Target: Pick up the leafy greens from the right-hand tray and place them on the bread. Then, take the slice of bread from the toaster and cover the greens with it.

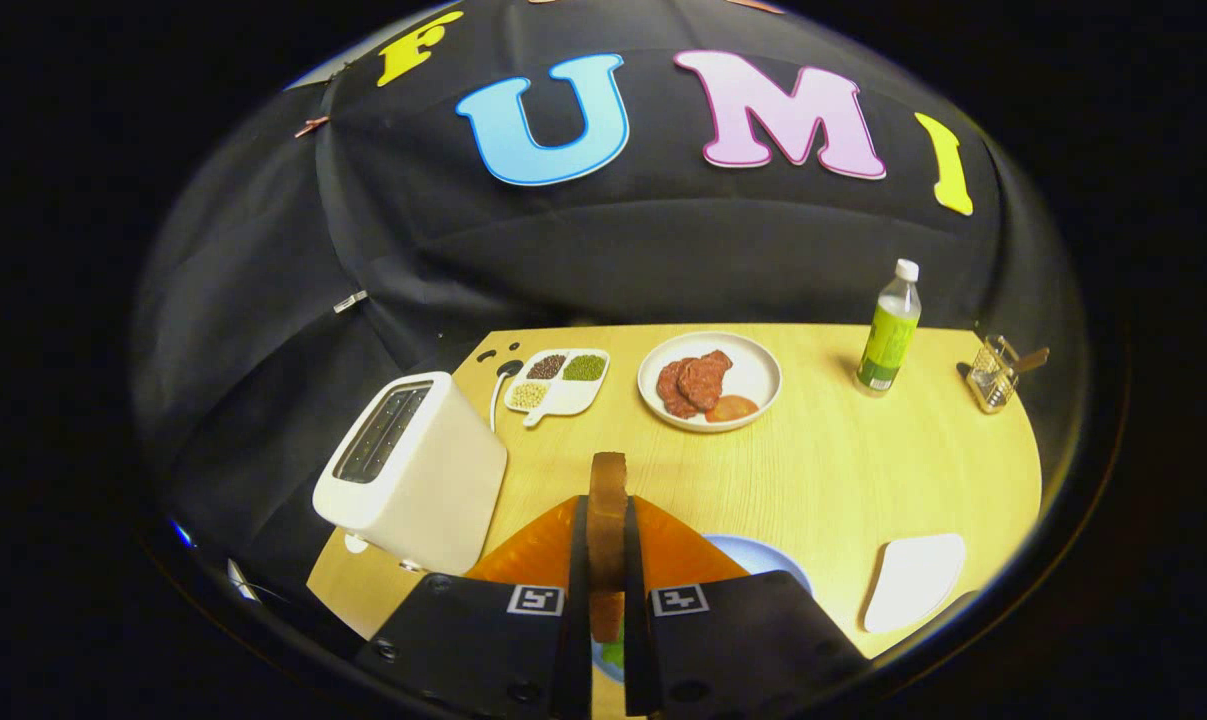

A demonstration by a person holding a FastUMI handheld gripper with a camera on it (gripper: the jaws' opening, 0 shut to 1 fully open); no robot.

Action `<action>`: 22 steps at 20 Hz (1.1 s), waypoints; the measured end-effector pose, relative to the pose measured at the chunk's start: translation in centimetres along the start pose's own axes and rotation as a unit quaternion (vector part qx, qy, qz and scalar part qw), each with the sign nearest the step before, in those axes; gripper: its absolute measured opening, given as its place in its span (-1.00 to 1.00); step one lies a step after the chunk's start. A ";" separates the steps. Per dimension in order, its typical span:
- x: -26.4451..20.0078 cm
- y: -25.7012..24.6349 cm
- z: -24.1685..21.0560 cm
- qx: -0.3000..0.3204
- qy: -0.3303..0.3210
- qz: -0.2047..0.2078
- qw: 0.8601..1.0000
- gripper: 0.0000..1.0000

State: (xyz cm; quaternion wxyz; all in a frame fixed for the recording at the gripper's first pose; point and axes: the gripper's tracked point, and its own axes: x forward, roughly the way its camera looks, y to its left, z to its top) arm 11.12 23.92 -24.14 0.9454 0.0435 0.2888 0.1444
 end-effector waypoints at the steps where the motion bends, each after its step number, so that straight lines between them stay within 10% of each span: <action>1: 0.4 -0.2 -0.8 0.007 0.006 0.004 1.000 -0.66; 16: 0.3 -7.6 -7.1 0.068 0.041 -0.035 0.996 -0.62; 19: -0.5 -8.6 -8.0 0.059 0.051 -0.053 0.996 -0.42; 22: -1.0 -9.8 -8.7 0.039 0.060 -0.067 0.995 0.22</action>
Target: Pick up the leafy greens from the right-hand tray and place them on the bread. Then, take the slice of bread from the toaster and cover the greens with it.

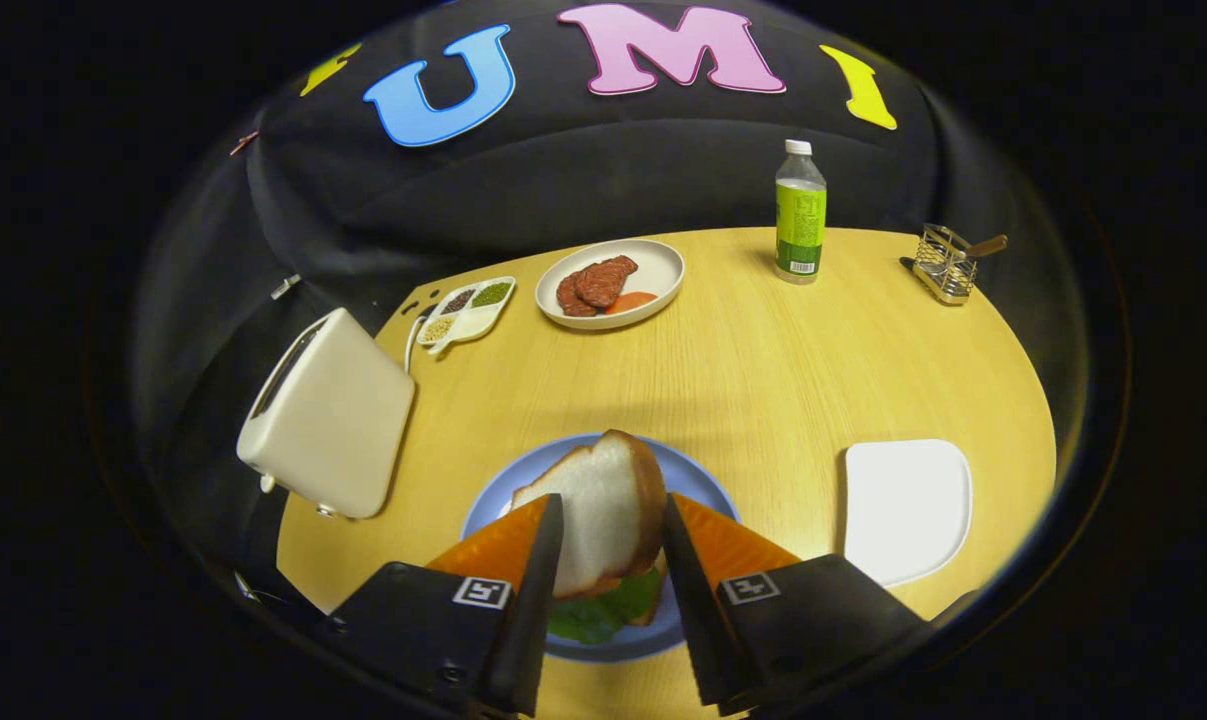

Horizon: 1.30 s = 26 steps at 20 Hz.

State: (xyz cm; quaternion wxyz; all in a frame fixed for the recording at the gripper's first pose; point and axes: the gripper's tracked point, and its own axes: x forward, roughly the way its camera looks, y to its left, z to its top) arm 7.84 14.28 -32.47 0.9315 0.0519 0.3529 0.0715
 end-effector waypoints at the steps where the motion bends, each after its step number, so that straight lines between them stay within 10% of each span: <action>1: -0.2 -0.3 -0.1 -0.007 0.000 -0.002 1.000 0.58; 3: -0.9 -1.0 0.1 -0.022 -0.004 -0.008 1.000 0.99; 26: -22.5 -1.4 19.2 -0.088 -0.307 -0.021 0.947 0.98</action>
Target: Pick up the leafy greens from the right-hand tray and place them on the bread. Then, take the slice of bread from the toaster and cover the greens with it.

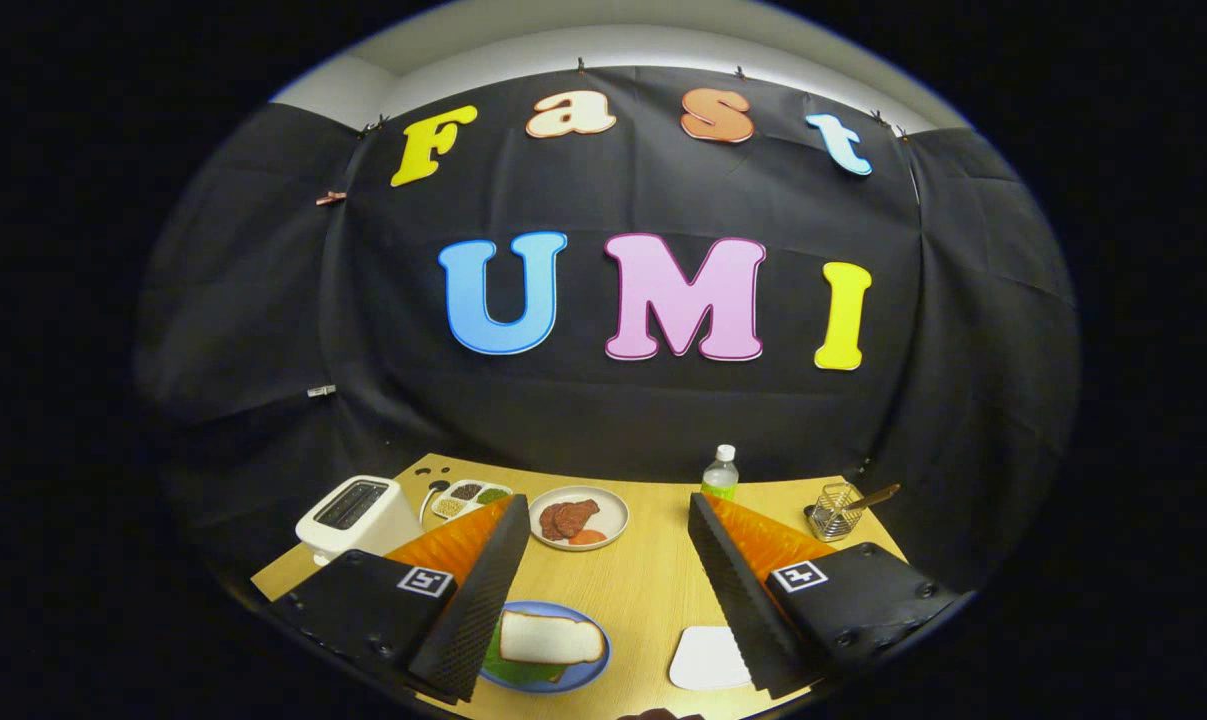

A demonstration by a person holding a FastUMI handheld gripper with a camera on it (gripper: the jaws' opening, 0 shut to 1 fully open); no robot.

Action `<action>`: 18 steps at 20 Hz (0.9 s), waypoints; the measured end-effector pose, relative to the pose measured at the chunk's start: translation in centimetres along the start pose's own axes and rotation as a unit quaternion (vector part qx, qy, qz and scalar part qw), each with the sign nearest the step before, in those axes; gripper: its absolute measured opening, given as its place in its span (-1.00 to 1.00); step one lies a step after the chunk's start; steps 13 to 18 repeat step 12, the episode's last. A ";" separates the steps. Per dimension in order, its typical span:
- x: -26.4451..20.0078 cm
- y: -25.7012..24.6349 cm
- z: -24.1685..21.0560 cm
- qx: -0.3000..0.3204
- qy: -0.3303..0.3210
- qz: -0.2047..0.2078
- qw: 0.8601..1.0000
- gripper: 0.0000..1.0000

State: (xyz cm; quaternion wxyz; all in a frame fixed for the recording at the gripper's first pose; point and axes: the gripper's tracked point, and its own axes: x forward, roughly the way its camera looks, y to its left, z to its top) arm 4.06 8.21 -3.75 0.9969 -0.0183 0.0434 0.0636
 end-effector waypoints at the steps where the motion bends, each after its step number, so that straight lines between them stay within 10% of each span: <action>1: -0.3 -0.4 0.7 0.009 -0.004 -0.002 1.000 0.98; 18: -1.6 -5.0 1.7 0.032 -0.012 -0.039 0.999 0.98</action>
